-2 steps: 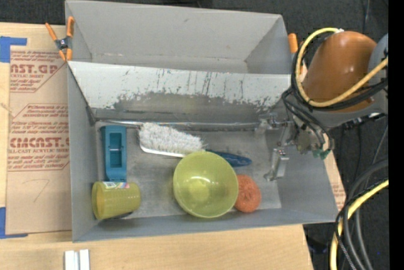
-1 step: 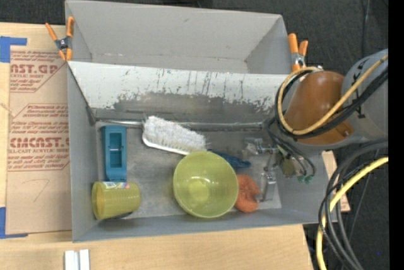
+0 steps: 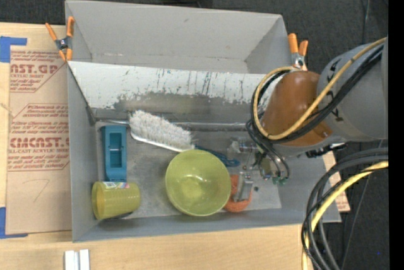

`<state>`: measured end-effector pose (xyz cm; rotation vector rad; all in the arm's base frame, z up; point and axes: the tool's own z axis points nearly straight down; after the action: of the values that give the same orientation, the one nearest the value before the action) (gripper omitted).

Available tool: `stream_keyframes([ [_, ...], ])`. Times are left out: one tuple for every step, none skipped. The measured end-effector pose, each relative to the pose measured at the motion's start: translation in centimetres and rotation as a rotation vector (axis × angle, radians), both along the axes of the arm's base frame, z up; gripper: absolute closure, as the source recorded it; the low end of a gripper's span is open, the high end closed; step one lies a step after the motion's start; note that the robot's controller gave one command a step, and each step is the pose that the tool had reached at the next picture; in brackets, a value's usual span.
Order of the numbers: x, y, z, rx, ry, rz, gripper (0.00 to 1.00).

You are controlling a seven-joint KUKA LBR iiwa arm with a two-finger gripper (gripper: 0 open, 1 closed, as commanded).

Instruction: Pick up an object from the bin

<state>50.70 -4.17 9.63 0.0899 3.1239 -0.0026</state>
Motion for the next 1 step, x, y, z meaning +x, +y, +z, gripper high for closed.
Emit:
stream_keyframes([
  [-0.42, -3.50, -2.59, -0.002, 0.005, 0.107, 0.00],
])
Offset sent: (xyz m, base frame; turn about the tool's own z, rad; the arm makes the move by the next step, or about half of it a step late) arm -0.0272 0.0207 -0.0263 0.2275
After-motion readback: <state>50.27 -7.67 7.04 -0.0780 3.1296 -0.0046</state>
